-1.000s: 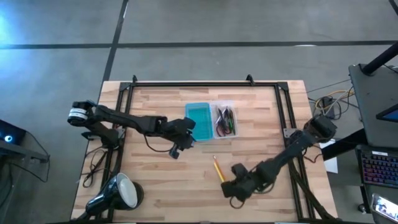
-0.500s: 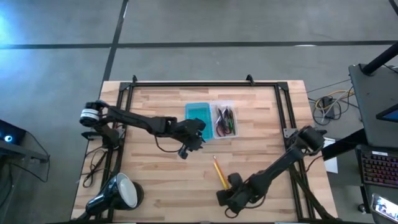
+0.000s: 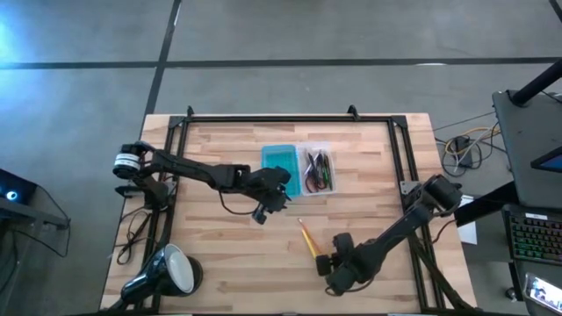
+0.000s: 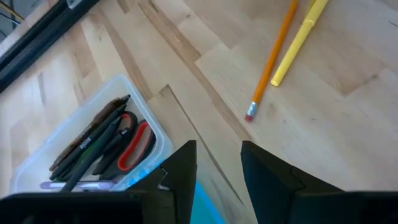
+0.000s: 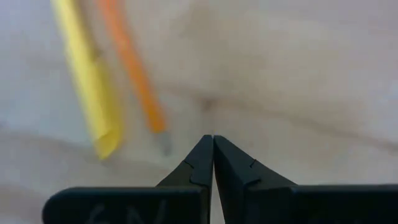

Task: Pick & place school supplies into a supply box
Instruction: Put the orange pencil into the blue supply box

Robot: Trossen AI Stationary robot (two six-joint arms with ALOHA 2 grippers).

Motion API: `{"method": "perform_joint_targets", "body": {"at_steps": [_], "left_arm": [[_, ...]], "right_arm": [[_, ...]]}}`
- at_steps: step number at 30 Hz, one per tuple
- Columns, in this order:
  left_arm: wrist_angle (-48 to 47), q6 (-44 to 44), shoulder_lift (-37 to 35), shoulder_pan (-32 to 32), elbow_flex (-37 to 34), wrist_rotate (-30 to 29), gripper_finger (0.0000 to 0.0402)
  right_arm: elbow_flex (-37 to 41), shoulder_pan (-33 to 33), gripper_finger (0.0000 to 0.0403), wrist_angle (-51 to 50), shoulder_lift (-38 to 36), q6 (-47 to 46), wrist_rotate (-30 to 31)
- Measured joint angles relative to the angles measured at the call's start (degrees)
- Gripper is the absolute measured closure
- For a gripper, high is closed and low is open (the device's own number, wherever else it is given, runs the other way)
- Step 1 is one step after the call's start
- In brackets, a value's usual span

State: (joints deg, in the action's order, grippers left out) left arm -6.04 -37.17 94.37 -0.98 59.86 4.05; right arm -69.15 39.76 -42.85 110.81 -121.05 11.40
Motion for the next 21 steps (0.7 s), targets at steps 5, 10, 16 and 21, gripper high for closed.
{"method": "perform_joint_targets", "body": {"at_steps": [5, 10, 16, 21], "left_arm": [[0.8, 0.0, 0.0, 0.3, 0.0, 0.0, 0.0290], [2.0, -0.7, 0.0, 0.9, 0.3, 3.5, 0.0290], [1.0, -2.0, 4.8, 1.5, 4.1, 9.9, 0.0290], [-2.3, -3.5, 11.0, 1.5, 10.5, 10.6, 0.0290]], "right_arm": [[2.5, -0.1, 0.0394, -4.2, -2.1, -6.1, 1.1], [4.5, 0.3, 0.0394, -1.8, -5.4, -8.3, 1.1], [6.0, 0.5, 0.0394, 9.6, -7.7, -9.4, 1.3], [5.3, 0.5, 0.0394, 13.8, -6.9, -9.8, 2.2]]}}
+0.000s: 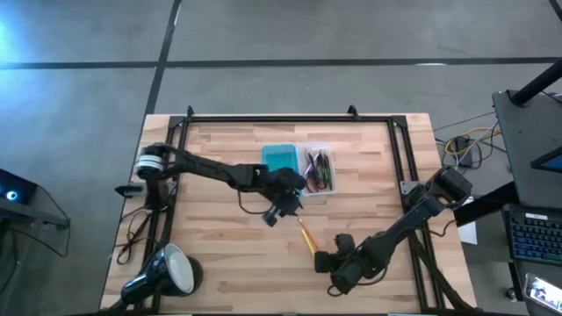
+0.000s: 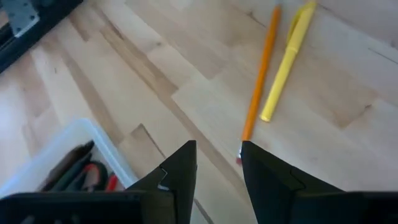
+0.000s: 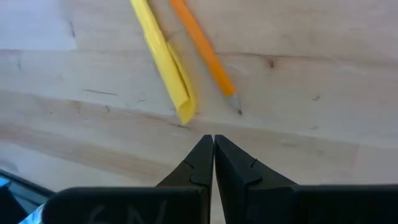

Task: Pick & place school supplies into a supply box
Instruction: Put the orange pencil into the blue supply box

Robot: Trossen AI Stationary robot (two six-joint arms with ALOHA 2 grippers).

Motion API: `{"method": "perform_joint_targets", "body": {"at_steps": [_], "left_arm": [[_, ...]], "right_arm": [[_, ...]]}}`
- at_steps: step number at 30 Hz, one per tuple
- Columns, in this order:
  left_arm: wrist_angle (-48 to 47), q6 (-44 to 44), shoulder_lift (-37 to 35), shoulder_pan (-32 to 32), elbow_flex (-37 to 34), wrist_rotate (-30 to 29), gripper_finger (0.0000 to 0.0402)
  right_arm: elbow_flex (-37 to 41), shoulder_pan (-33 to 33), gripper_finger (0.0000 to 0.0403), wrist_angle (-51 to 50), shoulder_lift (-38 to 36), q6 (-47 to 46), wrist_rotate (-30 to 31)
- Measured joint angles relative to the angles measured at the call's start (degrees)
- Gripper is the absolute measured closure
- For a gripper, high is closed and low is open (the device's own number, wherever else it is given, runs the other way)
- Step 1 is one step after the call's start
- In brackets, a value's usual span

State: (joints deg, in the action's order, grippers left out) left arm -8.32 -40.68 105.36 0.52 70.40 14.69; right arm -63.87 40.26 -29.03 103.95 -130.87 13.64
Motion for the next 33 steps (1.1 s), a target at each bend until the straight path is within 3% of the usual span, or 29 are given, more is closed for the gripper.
{"method": "perform_joint_targets", "body": {"at_steps": [10, 27, 33], "left_arm": [[-13.4, -8.4, 10.7, -0.4, 11.0, 2.7, 0.0309], [-12.8, -10.6, 13.5, -1.6, 14.0, 3.8, 0.0312], [-12.7, -9.6, 15.1, -1.5, 15.0, 3.7, 0.0312]], "right_arm": [[-0.4, 0.7, 0.0394, -0.2, 0.2, -0.9, -1.6], [0.2, 1.5, 0.0394, 0.4, -1.3, -1.0, -1.7], [0.3, 1.7, 0.0394, -6.5, -5.7, 3.4, -0.1]]}}
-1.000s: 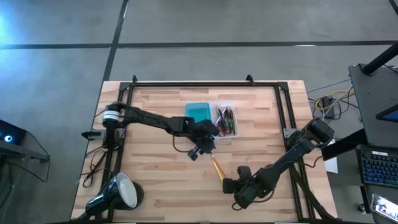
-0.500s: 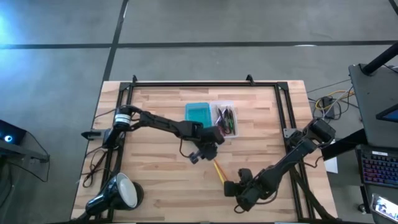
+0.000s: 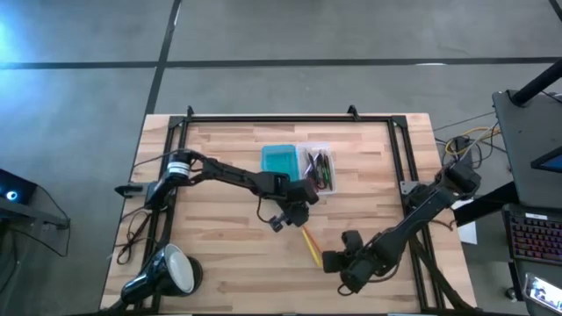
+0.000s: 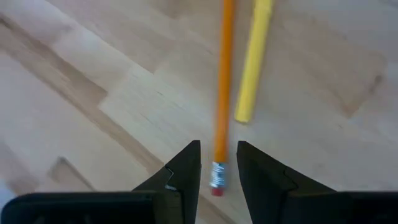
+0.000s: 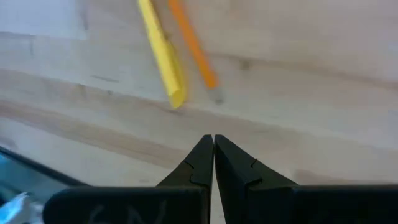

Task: Pick & place school supplies into a supply box
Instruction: Put the orange pencil into the blue supply box

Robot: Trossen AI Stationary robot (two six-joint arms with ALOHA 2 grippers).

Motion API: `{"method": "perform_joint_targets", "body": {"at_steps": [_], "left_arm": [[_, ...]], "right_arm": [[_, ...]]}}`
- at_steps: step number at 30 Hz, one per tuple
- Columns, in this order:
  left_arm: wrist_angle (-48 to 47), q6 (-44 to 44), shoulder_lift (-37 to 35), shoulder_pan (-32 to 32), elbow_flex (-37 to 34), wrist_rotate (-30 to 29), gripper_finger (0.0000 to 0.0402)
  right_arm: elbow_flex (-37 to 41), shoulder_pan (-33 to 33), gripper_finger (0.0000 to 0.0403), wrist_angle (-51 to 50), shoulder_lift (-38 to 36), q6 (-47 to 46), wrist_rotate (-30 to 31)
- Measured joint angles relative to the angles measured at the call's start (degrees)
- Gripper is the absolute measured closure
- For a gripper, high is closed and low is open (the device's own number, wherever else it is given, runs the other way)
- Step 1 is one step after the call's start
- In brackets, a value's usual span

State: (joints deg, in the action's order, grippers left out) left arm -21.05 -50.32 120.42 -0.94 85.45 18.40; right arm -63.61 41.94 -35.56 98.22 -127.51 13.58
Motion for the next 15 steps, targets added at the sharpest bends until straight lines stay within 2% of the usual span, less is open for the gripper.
{"method": "perform_joint_targets", "body": {"at_steps": [4, 8, 11, 13, 15], "left_arm": [[-1.3, 0.5, 0.1, 0.5, 2.4, 0.0, 0.0312], [-1.7, 0.6, 0.6, 0.7, 3.9, 1.4, 0.0312], [-2.5, 0.6, 0.7, 0.6, 3.6, 2.1, 0.0312], [-2.9, 0.5, 0.7, 0.6, 3.3, 2.1, 0.0312], [-3.0, 0.5, 0.7, 0.7, 3.3, 2.1, 0.0312]], "right_arm": [[0.7, 0.1, 0.0394, -3.4, -3.7, 4.1, -0.8], [3.3, -0.7, 0.0394, 0.5, -5.9, 9.3, -6.1], [5.9, -1.2, 0.0394, 6.1, -6.1, 12.9, -6.4], [7.1, -1.8, 0.0394, 9.5, -6.0, 13.0, -6.6], [8.0, -2.3, 0.0394, 10.1, -6.0, 8.3, -6.6]]}}
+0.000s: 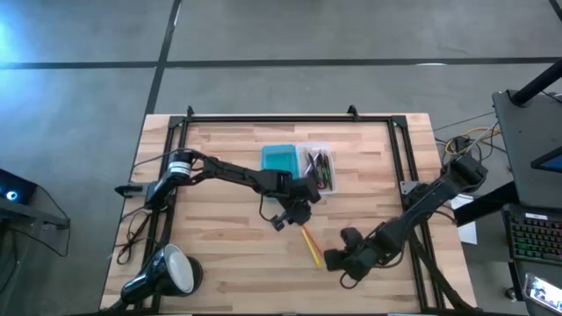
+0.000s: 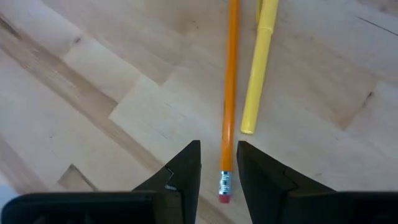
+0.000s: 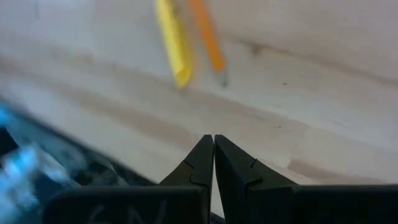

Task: Pick & place school supplies into a supply box
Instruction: Put the orange pencil into the blue supply box

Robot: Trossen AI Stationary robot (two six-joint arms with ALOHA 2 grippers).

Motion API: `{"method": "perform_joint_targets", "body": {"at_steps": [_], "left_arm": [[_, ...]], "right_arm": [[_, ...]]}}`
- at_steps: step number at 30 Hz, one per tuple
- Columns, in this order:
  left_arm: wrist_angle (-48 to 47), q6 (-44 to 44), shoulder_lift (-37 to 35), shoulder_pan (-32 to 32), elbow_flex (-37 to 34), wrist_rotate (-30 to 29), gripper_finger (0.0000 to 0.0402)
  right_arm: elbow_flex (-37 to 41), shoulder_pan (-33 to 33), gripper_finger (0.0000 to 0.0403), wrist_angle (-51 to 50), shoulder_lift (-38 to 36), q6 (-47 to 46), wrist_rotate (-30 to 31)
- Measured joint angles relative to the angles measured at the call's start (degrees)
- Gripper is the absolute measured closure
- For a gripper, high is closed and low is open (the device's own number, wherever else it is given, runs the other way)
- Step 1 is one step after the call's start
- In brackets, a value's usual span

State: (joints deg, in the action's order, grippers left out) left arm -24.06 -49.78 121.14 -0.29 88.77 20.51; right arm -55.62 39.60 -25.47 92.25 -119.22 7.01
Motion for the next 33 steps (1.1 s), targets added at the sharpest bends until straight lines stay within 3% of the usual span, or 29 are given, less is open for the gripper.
{"method": "perform_joint_targets", "body": {"at_steps": [4, 33], "left_arm": [[0.4, -0.2, 0.4, 0.5, 0.0, 0.1, 0.0312], [0.0, 0.4, 3.0, 0.6, 0.1, 1.4, 0.0312]], "right_arm": [[1.5, -0.1, 0.0394, 0.2, 0.0, -13.3, 0.6], [1.3, -1.3, 0.0394, 5.6, 4.6, -14.3, -1.1]]}}
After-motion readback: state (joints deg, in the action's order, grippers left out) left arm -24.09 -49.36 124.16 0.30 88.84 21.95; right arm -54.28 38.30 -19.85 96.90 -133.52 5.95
